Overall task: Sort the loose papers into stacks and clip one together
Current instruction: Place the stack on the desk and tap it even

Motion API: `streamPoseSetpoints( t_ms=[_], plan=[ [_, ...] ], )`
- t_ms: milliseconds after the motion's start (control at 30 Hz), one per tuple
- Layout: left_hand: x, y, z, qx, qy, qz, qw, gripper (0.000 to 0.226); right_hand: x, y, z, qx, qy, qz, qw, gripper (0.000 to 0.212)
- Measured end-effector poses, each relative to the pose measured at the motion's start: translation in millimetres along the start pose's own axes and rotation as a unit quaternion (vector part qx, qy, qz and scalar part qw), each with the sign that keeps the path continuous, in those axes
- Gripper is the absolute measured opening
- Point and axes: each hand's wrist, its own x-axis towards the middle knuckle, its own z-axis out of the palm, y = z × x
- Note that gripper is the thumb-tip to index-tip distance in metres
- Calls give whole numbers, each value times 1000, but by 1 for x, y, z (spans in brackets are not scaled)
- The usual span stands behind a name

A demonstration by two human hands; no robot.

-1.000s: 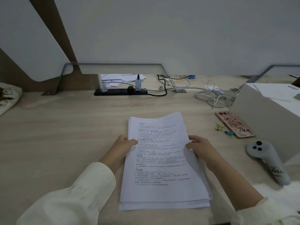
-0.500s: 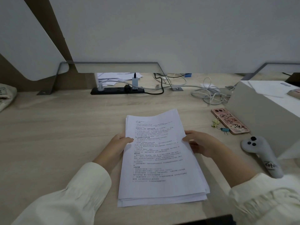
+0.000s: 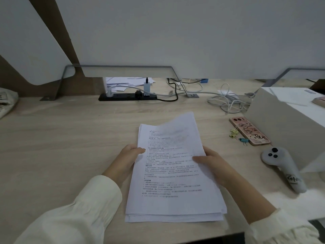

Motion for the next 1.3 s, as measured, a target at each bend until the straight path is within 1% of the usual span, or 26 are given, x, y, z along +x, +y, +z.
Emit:
streamPoseSetpoints(
  t_ms=[67, 100, 133, 200, 233, 333, 367, 433, 567, 700, 767, 867, 900, 967, 1000, 1033, 1100, 1167, 1267, 1300],
  plan=[
    [-2, 8, 2, -25, 19, 18, 999, 66, -9, -13, 6, -9, 4, -71, 997, 35],
    [-3, 17, 2, -46, 13, 30, 998, 72, -12, -22, 8, -13, 0, -105, 994, 33],
    [-5, 27, 2, -70, -13, 55, 996, 70, -15, -32, 9, -10, -7, -138, 990, 31],
    [-20, 56, 5, -112, -43, 129, 984, 52, -19, -54, 12, 18, -21, -193, 981, 30],
    [-27, 70, 5, -119, -30, 173, 977, 42, -19, -65, 13, 37, -26, -212, 976, 30],
    [-52, 106, 9, -115, 18, 292, 949, 21, -18, -87, 17, 57, -54, -239, 968, 28],
    [-58, 112, 10, -108, 25, 320, 941, 19, -17, -91, 19, 55, -60, -240, 967, 26],
    [-67, 118, 12, -97, 39, 350, 931, 19, -14, -95, 23, 45, -69, -244, 966, 23],
    [-73, 114, 9, -80, 34, 370, 925, 29, -11, -95, 24, 32, -87, -248, 964, 23],
    [-74, 100, 7, -91, 23, 344, 934, 33, -7, -80, 23, 3, -97, -218, 971, 26],
    [-75, 99, 13, -110, 22, 335, 936, 28, -8, -80, 27, 16, -85, -223, 971, 26],
    [-77, 113, 13, -106, 23, 354, 929, 21, -11, -93, 26, 30, -62, -259, 963, 25],
    [-77, 118, 9, -102, 25, 364, 925, 22, -13, -98, 24, 33, -65, -265, 961, 31],
    [-78, 119, 0, -104, 29, 375, 921, 25, -15, -100, 19, 20, -87, -259, 962, 53],
    [-77, 115, -3, -104, 29, 372, 922, 28, -15, -97, 17, 7, -97, -247, 964, 56],
    [-77, 109, -3, -106, 26, 361, 926, 26, -15, -93, 18, -3, -104, -231, 967, 51],
    [-74, 96, 2, -113, 17, 328, 938, 19, -13, -83, 22, 2, -109, -200, 974, 29],
    [-75, 91, 10, -123, 25, 304, 944, 23, -11, -80, 30, 20, -90, -196, 976, 24],
    [-78, 103, 10, -122, 41, 313, 941, 16, -12, -90, 34, 42, -53, -235, 970, 18],
    [-80, 107, 6, -125, 42, 320, 938, 15, -14, -93, 34, 44, -55, -245, 967, 17]
  ],
)
